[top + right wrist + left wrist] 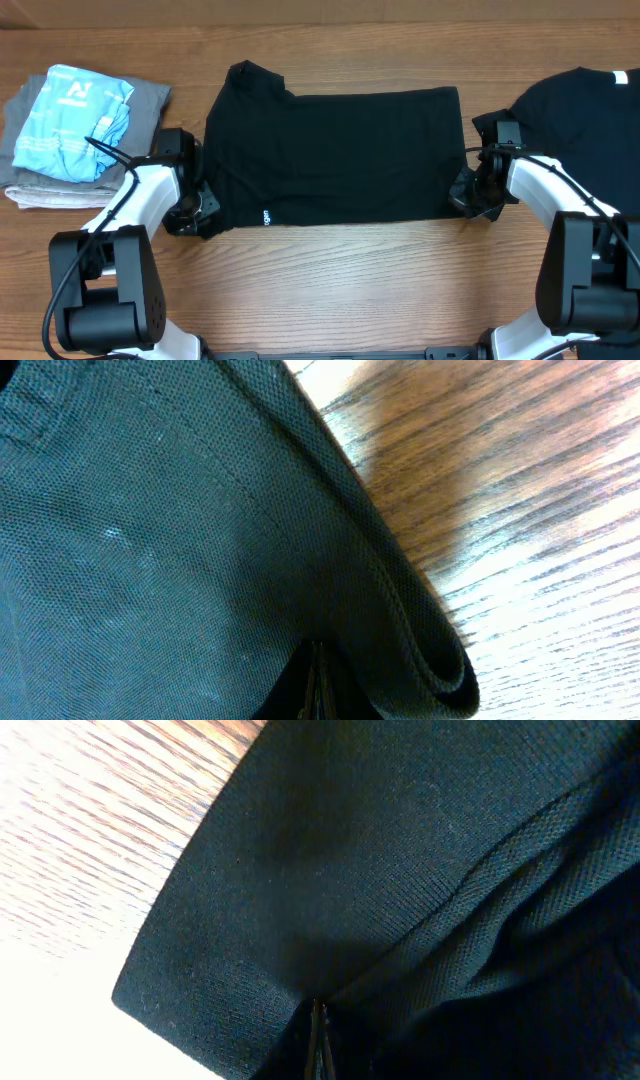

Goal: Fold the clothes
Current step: 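Lay the folded hem down near the top edge with both grippers, then release the shirt and move both grippers away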

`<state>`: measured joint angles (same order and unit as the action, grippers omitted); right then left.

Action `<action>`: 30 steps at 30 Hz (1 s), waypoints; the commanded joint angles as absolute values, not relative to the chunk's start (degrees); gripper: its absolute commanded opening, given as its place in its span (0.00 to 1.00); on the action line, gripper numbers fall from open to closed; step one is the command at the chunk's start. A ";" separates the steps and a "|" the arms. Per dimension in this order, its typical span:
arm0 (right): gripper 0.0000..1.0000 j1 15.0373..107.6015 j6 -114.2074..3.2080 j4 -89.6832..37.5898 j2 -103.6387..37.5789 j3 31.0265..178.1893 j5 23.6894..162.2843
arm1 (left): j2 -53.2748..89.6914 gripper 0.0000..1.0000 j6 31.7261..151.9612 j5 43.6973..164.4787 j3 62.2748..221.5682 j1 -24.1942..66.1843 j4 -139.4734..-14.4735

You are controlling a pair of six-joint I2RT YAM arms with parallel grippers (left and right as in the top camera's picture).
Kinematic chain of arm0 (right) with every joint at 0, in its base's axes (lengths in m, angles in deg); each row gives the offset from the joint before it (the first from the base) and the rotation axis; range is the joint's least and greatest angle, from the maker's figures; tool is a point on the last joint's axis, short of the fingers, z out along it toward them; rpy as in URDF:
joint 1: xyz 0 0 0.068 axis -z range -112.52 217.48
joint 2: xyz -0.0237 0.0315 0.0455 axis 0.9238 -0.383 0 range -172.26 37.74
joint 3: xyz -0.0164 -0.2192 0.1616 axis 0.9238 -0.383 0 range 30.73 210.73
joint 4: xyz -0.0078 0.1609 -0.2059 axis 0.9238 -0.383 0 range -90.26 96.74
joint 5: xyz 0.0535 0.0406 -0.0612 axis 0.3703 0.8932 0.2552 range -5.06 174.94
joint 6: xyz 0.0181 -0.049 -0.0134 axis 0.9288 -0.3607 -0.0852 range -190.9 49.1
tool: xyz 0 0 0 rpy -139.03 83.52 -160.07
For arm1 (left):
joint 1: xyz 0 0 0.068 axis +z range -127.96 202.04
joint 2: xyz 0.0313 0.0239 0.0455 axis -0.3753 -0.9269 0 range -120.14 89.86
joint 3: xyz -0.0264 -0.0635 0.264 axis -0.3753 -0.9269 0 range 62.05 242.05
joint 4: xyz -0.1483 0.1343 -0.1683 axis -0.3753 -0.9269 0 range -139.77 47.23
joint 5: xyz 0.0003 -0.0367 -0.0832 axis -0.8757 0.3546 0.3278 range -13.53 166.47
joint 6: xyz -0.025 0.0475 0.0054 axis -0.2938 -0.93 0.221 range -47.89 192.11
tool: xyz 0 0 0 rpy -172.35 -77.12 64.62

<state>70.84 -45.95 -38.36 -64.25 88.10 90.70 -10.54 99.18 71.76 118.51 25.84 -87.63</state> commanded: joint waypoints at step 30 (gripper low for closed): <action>0.16 68.74 -59.72 -64.92 -66.20 114.94 101.87 | -6.37 0.04 99.64 73.75 150.36 26.71 -110.99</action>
<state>71.62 -50.49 -63.76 -66.53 111.61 90.57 -9.32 98.67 71.50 144.06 25.86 -108.44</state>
